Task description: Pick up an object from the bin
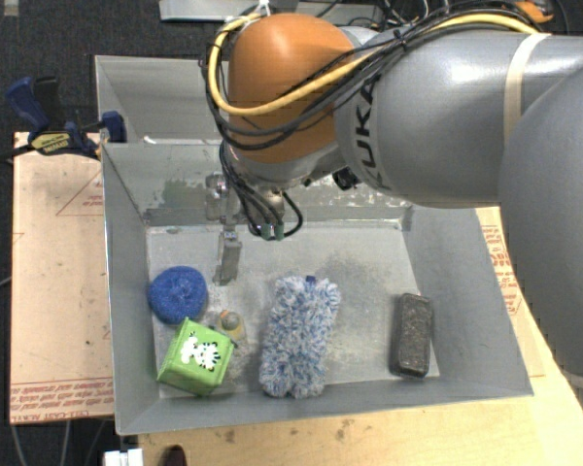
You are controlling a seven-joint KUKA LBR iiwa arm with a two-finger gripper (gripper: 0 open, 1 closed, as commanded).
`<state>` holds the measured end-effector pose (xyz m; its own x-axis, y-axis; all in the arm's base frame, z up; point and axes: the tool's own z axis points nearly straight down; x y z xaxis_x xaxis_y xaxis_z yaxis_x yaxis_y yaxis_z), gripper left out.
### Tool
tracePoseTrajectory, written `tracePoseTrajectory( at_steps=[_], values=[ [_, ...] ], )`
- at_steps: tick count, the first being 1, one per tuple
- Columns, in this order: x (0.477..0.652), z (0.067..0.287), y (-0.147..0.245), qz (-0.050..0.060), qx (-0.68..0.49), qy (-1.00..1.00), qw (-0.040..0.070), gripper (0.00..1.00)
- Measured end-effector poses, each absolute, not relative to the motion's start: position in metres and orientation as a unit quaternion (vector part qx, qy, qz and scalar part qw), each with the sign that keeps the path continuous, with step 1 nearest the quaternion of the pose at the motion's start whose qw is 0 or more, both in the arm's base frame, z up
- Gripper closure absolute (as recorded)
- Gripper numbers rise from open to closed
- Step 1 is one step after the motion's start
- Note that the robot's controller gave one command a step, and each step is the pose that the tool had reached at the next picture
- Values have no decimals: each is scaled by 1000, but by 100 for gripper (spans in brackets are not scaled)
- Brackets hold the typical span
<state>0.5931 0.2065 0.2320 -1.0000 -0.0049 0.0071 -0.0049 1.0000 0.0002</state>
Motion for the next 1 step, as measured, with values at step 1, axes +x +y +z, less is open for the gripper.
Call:
tracePoseTrajectory(
  at_steps=[1],
  values=[
    [595,237,205,-1,0,-1000,0,0]
  ],
)
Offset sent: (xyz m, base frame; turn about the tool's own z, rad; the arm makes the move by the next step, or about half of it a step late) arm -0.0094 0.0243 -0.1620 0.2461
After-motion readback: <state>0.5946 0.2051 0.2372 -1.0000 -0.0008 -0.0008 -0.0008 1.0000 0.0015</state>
